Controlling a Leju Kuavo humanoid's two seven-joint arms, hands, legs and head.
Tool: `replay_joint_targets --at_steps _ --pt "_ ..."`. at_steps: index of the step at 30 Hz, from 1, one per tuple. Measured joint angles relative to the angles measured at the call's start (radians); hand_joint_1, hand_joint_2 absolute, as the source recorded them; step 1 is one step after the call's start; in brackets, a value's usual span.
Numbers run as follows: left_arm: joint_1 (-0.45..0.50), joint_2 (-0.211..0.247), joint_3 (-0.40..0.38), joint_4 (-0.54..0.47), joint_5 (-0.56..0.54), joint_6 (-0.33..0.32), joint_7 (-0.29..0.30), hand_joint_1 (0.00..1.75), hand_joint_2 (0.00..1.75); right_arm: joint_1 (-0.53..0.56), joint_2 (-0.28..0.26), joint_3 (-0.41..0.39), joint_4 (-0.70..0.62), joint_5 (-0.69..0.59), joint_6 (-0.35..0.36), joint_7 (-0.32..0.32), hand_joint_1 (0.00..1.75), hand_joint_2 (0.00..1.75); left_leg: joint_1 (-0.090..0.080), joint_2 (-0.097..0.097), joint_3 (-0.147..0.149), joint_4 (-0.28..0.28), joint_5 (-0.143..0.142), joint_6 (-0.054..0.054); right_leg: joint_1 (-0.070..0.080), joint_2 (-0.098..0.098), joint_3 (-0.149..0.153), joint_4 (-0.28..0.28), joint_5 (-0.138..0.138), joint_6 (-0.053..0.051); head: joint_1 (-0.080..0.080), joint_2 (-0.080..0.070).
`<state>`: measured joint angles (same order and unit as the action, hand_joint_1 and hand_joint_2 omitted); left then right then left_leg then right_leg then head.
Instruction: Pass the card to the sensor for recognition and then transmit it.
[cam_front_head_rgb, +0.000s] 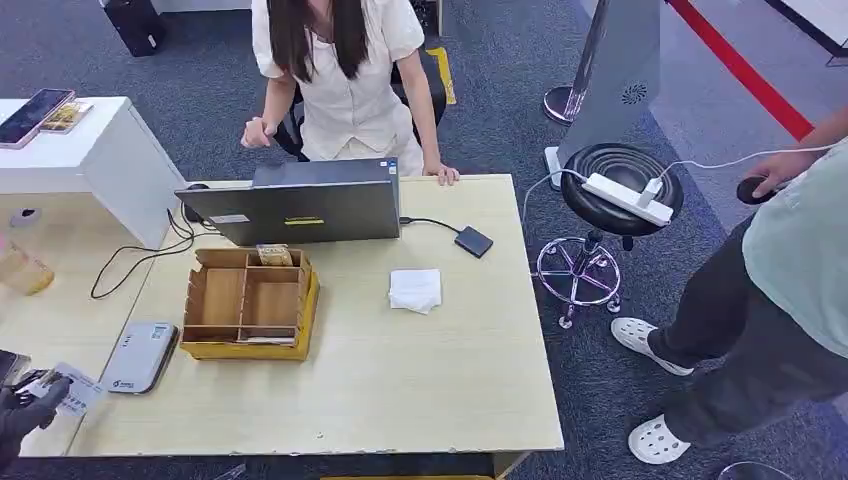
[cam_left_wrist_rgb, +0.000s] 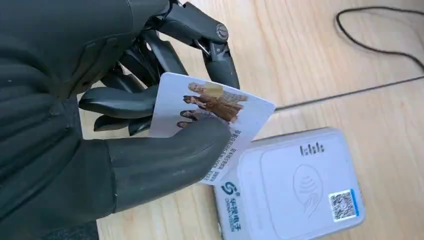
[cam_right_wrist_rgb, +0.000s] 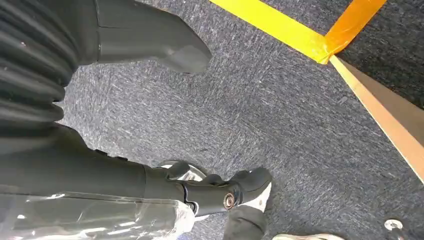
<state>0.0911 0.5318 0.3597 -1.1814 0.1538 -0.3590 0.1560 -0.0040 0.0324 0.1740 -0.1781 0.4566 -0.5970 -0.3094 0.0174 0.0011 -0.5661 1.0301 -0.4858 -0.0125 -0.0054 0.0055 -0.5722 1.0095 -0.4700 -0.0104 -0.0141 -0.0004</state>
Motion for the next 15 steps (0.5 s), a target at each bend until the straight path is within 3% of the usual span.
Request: replay_joint_targets --at_steps 10,15 --pt "0.001 0.012 0.005 -0.071 0.213 -0.087 0.047 1.75 1.75 0.000 0.000 0.003 0.000 0.017 0.008 0.006 0.00 1.75 0.000 0.000 0.000 0.000 0.000 0.000 0.000 0.000 0.000 0.000 0.000 0.000 0.000 0.000" --pt "-0.002 0.013 -0.004 -0.109 0.334 -0.088 0.072 1.75 1.75 0.000 0.000 0.007 0.000 0.021 0.016 0.005 0.00 1.75 0.000 0.000 0.000 0.000 0.000 0.000 0.000 0.000 0.000 0.000 0.000 0.000 0.000 0.000"
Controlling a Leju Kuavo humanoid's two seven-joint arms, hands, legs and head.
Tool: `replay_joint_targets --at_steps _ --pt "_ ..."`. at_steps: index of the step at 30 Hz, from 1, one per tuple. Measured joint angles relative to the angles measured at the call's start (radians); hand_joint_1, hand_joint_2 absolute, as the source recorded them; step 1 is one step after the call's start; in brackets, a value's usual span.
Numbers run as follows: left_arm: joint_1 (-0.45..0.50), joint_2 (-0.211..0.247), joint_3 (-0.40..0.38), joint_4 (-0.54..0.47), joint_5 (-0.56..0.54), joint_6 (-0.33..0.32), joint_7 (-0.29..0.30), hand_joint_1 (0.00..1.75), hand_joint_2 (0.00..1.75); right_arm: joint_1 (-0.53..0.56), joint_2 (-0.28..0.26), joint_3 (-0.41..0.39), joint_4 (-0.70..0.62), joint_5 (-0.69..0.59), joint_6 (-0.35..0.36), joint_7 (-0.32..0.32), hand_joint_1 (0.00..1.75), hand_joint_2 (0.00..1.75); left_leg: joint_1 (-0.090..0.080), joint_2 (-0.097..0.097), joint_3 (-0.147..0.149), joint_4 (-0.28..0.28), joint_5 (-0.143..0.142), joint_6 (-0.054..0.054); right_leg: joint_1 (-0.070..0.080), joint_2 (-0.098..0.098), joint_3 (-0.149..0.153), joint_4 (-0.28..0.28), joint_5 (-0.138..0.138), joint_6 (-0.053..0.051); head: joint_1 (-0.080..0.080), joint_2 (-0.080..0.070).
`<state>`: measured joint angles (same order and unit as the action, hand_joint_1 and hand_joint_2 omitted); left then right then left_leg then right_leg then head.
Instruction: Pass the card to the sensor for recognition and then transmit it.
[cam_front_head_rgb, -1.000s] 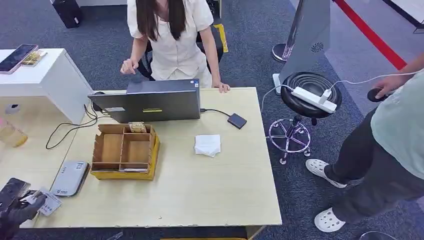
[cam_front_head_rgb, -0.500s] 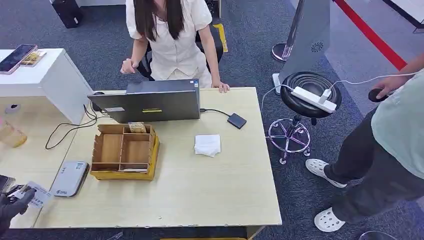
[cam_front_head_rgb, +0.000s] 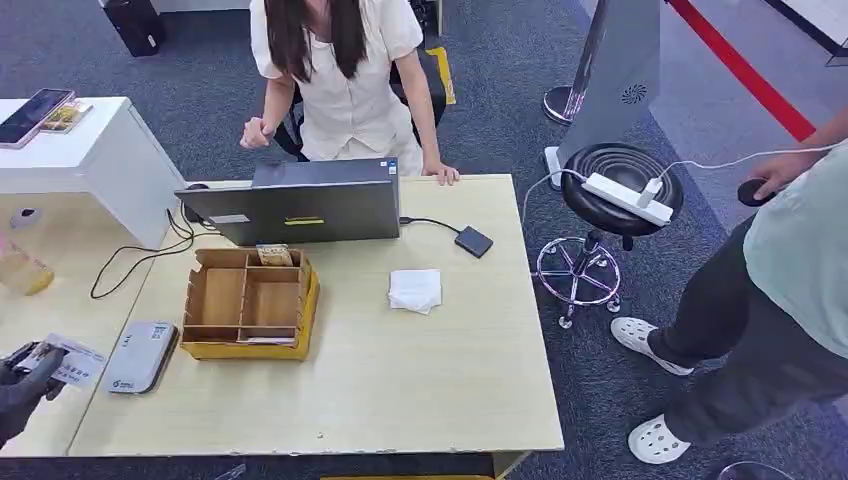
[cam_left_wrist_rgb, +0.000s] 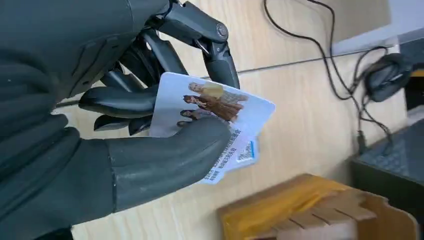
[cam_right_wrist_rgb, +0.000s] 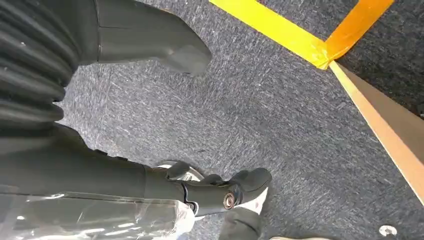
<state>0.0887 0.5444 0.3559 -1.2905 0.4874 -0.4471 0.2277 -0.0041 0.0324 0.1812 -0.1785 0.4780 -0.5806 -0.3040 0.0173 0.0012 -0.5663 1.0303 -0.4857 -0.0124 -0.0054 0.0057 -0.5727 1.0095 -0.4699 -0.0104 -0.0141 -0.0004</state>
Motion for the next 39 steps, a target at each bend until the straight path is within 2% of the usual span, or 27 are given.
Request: replay_joint_targets --at_steps 8,20,25,27,28,39 --pt "-0.026 -0.003 -0.082 -0.002 0.100 0.064 -0.019 1.75 1.75 -0.002 0.000 0.010 0.000 0.010 0.005 0.000 0.00 1.75 0.000 0.000 0.000 0.000 0.000 0.000 0.000 0.000 0.000 0.000 0.000 0.000 0.000 0.000" --pt "-0.029 -0.006 -0.093 -0.002 0.102 0.072 -0.024 1.75 1.75 -0.001 0.000 0.011 0.000 0.010 0.005 0.000 0.00 1.75 0.000 0.000 0.000 0.000 0.000 0.000 0.000 0.000 0.000 0.000 0.000 0.000 0.000 0.000" --pt "-0.048 -0.021 -0.149 0.030 0.095 0.092 -0.045 1.75 1.75 -0.002 0.000 0.018 0.000 0.018 0.007 0.003 0.00 1.75 0.000 0.000 0.000 0.000 0.000 0.000 0.000 0.000 0.000 0.000 0.000 0.000 0.000 0.000" --pt "-0.078 -0.036 -0.196 0.085 0.071 0.127 -0.068 1.75 1.75 -0.004 0.000 0.023 0.000 0.028 0.008 0.006 0.00 1.75 0.000 0.000 0.000 0.000 0.000 0.000 0.000 0.000 0.000 0.000 0.000 0.000 0.000 0.000" --pt "-0.103 -0.049 -0.219 0.127 0.035 0.170 -0.085 1.75 1.75 -0.006 0.000 0.025 0.000 0.030 0.009 0.008 0.00 1.75 0.000 0.000 0.000 0.000 0.000 0.000 0.000 0.000 0.000 0.000 0.000 0.000 -0.001 0.000" --pt "-0.192 -0.087 -0.236 0.221 -0.012 0.276 -0.127 1.75 1.75 -0.007 0.000 0.025 0.000 0.031 0.010 0.012 0.00 1.75 0.000 0.000 -0.001 0.001 0.000 0.000 0.000 0.000 0.000 0.000 0.000 0.000 0.000 0.000"
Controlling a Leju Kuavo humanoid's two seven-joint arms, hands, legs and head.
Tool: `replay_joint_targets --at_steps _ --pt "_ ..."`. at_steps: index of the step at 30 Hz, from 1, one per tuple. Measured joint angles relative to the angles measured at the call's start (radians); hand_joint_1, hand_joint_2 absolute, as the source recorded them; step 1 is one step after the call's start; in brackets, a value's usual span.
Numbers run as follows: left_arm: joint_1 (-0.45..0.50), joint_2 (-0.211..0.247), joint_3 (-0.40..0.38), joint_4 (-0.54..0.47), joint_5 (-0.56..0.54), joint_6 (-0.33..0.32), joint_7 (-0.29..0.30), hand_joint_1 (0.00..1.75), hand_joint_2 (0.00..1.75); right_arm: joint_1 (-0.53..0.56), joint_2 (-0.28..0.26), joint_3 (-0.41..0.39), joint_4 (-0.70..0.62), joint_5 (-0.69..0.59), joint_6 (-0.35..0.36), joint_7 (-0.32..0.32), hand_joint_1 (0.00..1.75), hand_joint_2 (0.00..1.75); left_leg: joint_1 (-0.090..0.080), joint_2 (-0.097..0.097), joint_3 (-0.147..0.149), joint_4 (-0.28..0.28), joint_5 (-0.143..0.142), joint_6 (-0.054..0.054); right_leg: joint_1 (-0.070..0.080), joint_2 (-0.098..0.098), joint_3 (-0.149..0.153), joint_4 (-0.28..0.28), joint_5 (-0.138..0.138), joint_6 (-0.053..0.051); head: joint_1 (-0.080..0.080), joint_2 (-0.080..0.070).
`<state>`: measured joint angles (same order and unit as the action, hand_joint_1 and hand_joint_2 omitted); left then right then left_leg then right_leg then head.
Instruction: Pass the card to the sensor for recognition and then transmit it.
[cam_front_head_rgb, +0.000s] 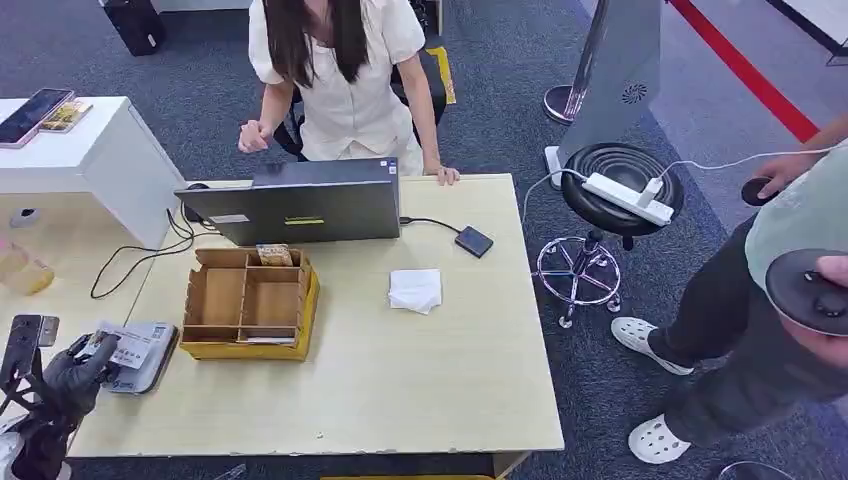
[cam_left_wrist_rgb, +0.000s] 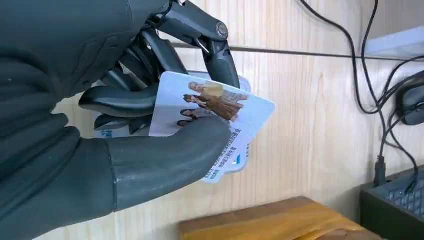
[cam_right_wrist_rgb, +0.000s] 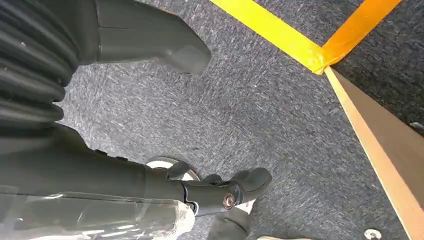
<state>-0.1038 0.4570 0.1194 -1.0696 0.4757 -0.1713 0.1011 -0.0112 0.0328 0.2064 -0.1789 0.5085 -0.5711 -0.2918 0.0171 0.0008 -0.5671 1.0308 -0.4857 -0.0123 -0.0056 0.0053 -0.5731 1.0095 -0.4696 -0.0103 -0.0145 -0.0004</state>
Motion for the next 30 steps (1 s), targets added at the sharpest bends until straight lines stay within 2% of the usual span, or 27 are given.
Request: replay_joint_targets --at_steps 7,20,30 --pt "-0.057 -0.025 -0.001 0.063 -0.024 0.042 -0.024 1.75 1.75 0.000 0.000 0.000 0.000 0.000 0.001 0.004 0.00 1.75 0.000 0.000 0.000 0.000 0.000 0.000 0.000 0.000 0.000 0.000 0.000 0.000 0.000 0.000" --pt "-0.102 -0.026 -0.028 0.121 -0.093 0.065 -0.043 1.75 1.75 0.001 0.000 0.000 0.000 -0.003 0.013 0.006 0.00 1.75 0.000 0.000 0.000 0.000 0.001 0.000 0.000 0.000 0.000 0.000 0.001 0.000 0.000 0.000" --pt "-0.138 -0.026 -0.054 0.161 -0.250 0.140 -0.065 1.75 1.75 0.001 0.001 0.000 0.000 -0.014 0.014 0.008 0.00 1.75 0.000 0.000 0.000 0.000 0.003 0.000 0.000 0.000 0.000 0.000 0.002 0.001 0.000 0.000"
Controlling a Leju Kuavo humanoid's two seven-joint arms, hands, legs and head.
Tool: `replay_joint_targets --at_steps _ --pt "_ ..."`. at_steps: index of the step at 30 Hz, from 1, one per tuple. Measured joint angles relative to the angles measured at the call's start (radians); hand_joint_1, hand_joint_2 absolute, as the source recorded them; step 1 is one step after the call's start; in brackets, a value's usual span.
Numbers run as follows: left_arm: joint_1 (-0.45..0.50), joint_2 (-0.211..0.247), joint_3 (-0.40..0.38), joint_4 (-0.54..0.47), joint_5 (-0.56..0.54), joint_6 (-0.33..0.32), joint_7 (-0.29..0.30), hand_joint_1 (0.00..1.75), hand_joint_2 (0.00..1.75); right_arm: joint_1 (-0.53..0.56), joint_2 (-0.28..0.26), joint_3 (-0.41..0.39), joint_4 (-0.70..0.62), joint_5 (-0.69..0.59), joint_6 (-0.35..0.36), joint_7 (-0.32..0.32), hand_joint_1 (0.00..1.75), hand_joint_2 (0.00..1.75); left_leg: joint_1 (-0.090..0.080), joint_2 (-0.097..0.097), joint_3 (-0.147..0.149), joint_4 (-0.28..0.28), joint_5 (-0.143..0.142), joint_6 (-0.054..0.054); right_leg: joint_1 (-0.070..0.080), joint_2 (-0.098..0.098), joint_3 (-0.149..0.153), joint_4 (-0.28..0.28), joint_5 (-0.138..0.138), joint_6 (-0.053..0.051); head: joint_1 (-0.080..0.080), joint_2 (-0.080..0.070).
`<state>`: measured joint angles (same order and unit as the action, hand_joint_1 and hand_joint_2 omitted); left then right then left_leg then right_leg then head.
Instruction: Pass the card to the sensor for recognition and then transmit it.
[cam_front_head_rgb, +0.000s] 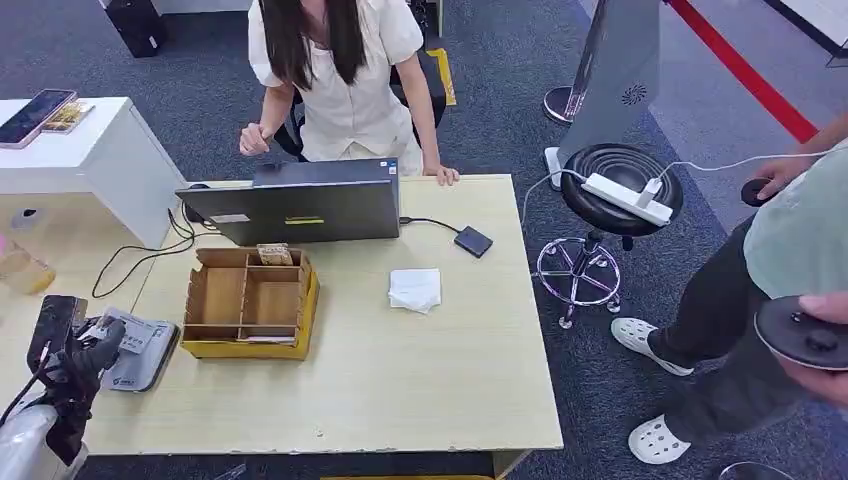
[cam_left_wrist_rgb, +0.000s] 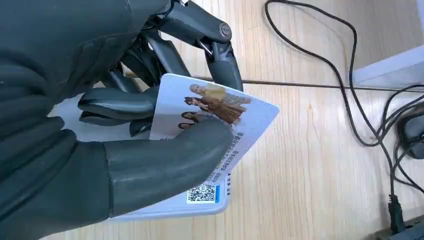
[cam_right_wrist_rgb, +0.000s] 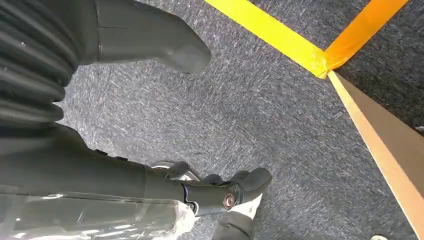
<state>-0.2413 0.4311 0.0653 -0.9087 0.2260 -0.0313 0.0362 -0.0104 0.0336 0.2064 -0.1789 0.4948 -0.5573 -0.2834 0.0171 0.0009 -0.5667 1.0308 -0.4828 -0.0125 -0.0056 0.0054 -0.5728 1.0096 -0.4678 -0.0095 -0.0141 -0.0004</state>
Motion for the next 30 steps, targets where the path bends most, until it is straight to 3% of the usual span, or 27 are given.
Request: replay_joint_targets --at_steps 30 --pt "-0.053 -0.026 -0.021 0.078 -0.271 0.060 -0.008 1.75 1.75 0.000 0.006 -0.003 0.000 -0.009 0.000 -0.010 0.00 1.75 0.000 0.000 0.001 0.000 0.002 0.000 0.000 0.000 0.001 0.000 0.001 0.000 0.000 0.000"
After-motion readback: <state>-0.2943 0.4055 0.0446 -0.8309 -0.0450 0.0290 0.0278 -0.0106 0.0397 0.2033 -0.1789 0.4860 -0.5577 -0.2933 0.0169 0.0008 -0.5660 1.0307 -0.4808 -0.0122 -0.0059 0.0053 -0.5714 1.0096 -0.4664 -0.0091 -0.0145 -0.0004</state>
